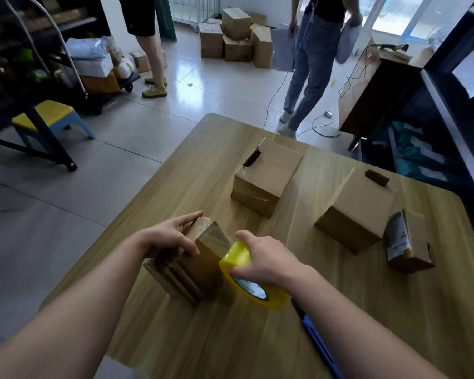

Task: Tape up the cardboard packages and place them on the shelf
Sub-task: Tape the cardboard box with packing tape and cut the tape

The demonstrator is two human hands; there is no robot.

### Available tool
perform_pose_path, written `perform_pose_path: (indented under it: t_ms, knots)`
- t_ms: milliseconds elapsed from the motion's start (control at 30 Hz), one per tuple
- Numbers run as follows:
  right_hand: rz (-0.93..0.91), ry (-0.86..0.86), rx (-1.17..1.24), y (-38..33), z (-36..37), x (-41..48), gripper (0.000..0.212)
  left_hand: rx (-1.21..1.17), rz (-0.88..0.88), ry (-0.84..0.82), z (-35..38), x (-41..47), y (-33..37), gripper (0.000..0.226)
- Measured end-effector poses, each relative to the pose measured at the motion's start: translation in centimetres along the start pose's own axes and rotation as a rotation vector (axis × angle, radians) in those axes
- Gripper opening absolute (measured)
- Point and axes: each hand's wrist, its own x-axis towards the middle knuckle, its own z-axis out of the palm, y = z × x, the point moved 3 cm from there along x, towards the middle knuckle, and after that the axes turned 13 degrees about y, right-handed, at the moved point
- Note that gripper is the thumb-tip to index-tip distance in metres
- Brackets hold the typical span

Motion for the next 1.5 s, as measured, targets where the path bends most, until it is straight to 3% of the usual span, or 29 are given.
perform_pose_path:
  t_ms: [100,300,867,1000,1133,1233,1400,1500]
  knots:
    - [-0.030,0.012,0.007,0.1,0.4,-0.5,0.081,0.024,0.018,-0.004,0.1,-0.2,0.4,0.095]
    - [-0.129,0.042,-0.164,-0.6,1.5,-1.2,0.063,0.112,0.040,-0.020,0.2,-0.2,1.1,0.095]
    - [-0.028,-0.065,-0.179,-2.6,3.4,-0.1,0.064,0.296,0.083,-0.070,0.4,0.2,1.4,0.098]
    - [-0.003,-0.077,-0.121,-2.2,4.0,-0.8,0.066,0.437,0.126,-0.058,0.8,0.1,1.6,0.097]
    - [0.010,-0.104,-0.066,-2.1,4.1,-1.3,0.066,0.750,0.262,0.131,1.9,0.4,2.1,0.084]
    - [0.026,-0.166,0.007,-2.0,4.0,-1.3,0.073,0.814,0.354,0.179,2.6,0.6,2.5,0.081]
    - [0.158,-0.226,0.285,-1.4,4.0,-1.1,0.096,0.873,0.404,0.205,2.3,0.7,2.1,0.086]
    - [0.262,-0.205,0.469,-1.1,4.0,-1.1,0.095,0.961,0.480,0.336,2.8,0.1,2.1,0.086]
